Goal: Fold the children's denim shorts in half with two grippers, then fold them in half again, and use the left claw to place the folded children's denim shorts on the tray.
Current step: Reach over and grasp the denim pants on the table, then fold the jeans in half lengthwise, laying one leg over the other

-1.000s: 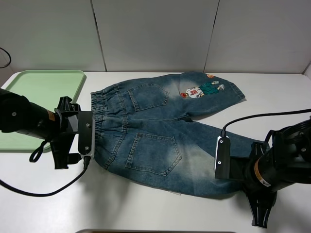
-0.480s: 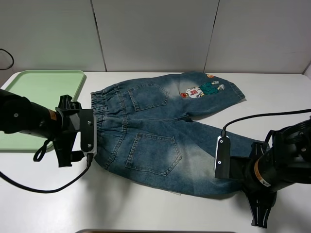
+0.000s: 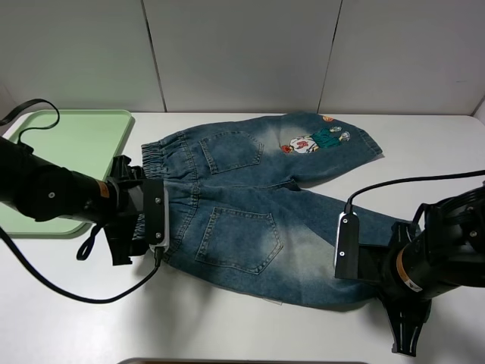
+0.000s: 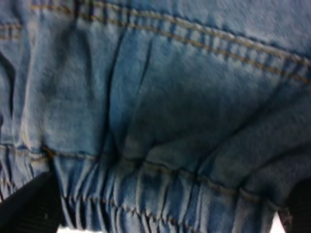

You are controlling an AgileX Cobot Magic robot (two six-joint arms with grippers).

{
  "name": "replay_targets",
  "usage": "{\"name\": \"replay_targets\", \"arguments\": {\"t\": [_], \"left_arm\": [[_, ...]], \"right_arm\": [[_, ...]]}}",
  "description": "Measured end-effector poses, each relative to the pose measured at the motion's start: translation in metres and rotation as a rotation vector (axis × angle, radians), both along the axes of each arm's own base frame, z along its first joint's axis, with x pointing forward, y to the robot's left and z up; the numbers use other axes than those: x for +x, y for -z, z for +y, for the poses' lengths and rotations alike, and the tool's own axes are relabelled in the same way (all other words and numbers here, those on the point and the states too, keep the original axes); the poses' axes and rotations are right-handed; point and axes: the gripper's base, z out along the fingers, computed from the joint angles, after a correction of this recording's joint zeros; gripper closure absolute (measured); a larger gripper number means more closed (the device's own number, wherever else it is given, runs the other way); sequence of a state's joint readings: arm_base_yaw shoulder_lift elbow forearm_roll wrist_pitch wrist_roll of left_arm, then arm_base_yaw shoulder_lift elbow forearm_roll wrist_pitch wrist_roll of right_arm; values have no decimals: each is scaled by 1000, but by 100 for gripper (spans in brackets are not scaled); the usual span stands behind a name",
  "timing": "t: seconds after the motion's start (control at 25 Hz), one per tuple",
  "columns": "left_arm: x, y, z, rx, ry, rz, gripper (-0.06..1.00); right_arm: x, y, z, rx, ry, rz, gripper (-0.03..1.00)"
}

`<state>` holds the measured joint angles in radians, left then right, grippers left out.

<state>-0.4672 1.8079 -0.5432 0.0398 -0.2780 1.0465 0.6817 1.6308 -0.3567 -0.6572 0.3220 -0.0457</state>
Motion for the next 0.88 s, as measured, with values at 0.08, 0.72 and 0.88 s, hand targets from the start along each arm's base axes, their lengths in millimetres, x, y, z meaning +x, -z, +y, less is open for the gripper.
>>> {"name": "replay_targets", "arguments": {"t": [0.08,0.72,0.88], "left_arm": [[0,1,0,2,2,4,14],[-10,8,4,73,8,140,86],[-14,6,-1,71,9,159,86]], "right_arm": [[0,0,0,0,0,0,99],[0,0,0,6,11,2,99],[0,0,0,7,11,2,99]]}}
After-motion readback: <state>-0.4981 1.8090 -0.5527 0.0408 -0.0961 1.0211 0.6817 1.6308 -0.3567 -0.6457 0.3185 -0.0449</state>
